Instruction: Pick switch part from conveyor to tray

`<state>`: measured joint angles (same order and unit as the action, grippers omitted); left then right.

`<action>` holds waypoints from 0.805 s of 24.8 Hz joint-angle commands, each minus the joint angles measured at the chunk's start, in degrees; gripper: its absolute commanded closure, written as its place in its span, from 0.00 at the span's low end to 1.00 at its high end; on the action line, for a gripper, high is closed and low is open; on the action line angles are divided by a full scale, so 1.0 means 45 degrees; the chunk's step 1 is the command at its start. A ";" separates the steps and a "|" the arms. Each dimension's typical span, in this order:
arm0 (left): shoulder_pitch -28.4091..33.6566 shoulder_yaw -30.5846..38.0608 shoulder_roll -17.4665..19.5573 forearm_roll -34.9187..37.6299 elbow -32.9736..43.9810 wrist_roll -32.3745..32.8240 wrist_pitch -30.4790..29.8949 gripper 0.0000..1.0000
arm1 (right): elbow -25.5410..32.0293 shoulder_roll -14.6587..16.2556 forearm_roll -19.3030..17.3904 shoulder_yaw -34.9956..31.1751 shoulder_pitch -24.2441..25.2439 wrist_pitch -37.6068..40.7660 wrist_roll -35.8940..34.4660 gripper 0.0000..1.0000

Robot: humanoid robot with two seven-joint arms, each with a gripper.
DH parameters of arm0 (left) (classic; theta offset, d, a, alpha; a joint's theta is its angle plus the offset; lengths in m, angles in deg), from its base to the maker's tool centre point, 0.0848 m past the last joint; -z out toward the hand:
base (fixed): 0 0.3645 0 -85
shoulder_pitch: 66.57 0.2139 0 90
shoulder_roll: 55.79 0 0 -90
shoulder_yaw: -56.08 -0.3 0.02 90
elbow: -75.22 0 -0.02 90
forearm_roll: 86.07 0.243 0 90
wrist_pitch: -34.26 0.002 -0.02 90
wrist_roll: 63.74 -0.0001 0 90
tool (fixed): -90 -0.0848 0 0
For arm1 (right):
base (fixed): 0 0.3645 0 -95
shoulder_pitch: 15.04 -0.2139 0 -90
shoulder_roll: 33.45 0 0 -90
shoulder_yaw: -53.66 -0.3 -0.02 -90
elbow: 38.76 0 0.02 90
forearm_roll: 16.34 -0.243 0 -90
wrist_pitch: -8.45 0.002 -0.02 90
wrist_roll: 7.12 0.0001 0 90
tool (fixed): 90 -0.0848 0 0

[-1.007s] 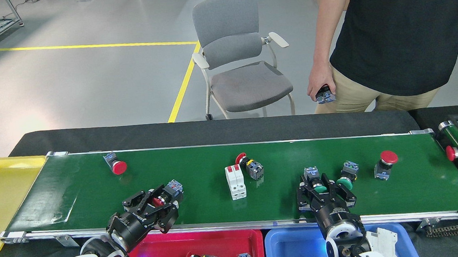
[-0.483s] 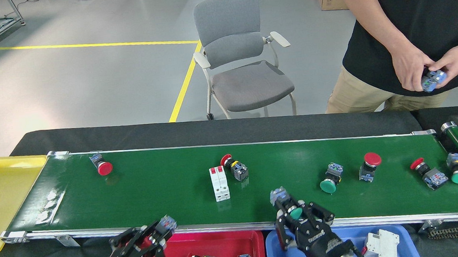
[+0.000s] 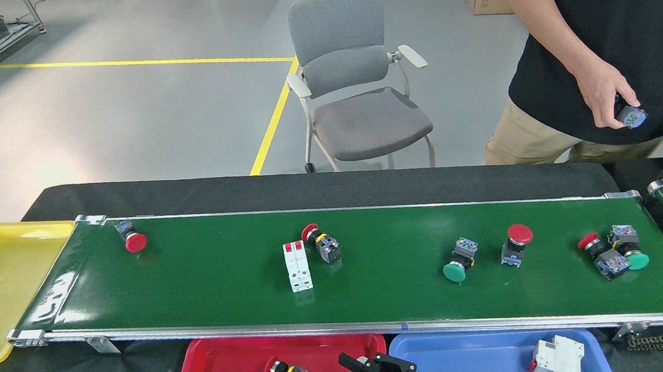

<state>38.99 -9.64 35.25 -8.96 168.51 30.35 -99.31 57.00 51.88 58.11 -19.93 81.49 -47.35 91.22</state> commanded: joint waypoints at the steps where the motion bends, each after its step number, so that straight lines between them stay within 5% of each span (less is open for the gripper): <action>1: -0.0293 0.0699 0.0002 -0.0064 0.0109 -0.0206 0.1672 0.00 | 0.0185 -0.0192 -0.0217 -0.1009 -0.0297 -0.0430 -0.0019 0.00; 5: -0.0567 0.0894 0.0314 -0.0064 0.0324 -0.0225 0.2279 0.00 | 0.0302 -0.0798 -0.0197 -0.2417 -0.0708 -0.3575 -0.0097 0.00; 11: -0.0606 -0.0434 0.0353 0.0072 0.1027 -0.0088 0.2377 0.00 | 0.0536 0.0061 -0.0119 -0.2495 -0.0239 -0.7931 -0.1777 0.00; 16: -0.1758 -0.2641 0.0099 0.2065 0.0930 0.0048 0.3998 0.00 | 0.1259 0.0843 -0.0061 -0.2475 0.1929 -0.8165 -0.2871 0.00; 20: -0.2930 -0.3910 -0.0115 0.2670 0.0070 0.0283 0.5130 0.00 | 0.1240 0.0940 0.0662 -0.2475 0.2378 -0.8263 -0.3476 0.00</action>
<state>27.01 -26.59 34.74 2.72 169.28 31.14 -78.69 61.64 56.02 60.38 -31.03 92.23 -84.23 77.08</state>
